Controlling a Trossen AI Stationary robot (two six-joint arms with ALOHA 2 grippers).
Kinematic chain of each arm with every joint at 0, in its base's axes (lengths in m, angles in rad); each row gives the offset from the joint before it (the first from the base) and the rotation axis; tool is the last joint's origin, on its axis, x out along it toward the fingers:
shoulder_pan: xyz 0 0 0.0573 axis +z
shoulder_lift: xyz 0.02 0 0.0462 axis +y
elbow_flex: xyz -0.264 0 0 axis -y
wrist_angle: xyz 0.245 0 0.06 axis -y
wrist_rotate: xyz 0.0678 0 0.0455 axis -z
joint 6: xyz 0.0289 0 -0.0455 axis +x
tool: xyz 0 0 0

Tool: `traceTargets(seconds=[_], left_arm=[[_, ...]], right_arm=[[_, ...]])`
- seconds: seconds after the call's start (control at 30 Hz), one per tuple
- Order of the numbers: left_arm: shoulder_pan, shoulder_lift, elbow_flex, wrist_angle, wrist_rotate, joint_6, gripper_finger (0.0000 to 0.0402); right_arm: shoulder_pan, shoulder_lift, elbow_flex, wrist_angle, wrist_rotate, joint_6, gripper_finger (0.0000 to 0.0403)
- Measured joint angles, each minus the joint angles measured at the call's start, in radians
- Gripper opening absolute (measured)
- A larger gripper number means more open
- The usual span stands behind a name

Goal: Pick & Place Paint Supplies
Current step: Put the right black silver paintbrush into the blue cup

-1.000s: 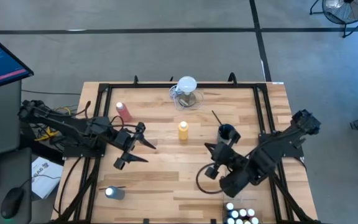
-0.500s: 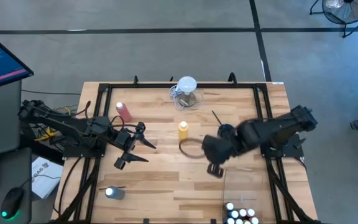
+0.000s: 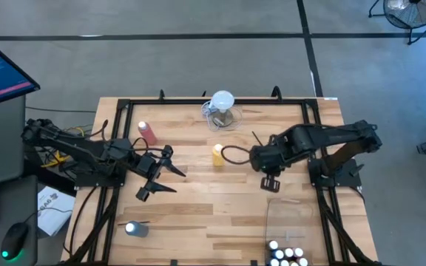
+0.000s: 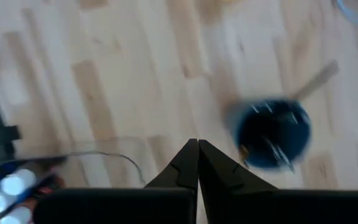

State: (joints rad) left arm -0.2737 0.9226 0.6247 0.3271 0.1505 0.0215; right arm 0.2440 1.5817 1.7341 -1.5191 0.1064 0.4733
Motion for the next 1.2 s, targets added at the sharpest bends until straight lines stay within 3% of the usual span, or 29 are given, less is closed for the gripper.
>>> traceTargets(seconds=[0.13, 0.5, 0.73, 0.9, 1.2], left_arm=[[0.0, 0.0, 0.0, -0.002, 0.0, -0.004, 0.0209], [0.0, 0.0, 0.0, -0.004, 0.0, -0.003, 0.0209], [0.0, 0.0, 0.0, -0.003, 0.001, -0.002, 0.0209], [0.0, 0.0, 0.0, -0.003, 0.001, -0.003, 0.0209], [0.0, 0.0, 0.0, -0.004, 0.001, -0.002, 0.0209]], right_arm=[[-0.042, 0.0, -0.048, -0.036, 0.008, 0.045, 0.0023], [-0.042, 0.01, -0.271, 0.032, 0.03, 0.059, 0.0161], [-0.042, 0.01, -0.3, 0.109, 0.03, 0.046, 0.0229], [-0.066, 0.01, -0.3, 0.162, 0.032, 0.022, 0.0231], [-0.144, 0.0, -0.3, 0.156, 0.016, 0.021, 0.0189]])
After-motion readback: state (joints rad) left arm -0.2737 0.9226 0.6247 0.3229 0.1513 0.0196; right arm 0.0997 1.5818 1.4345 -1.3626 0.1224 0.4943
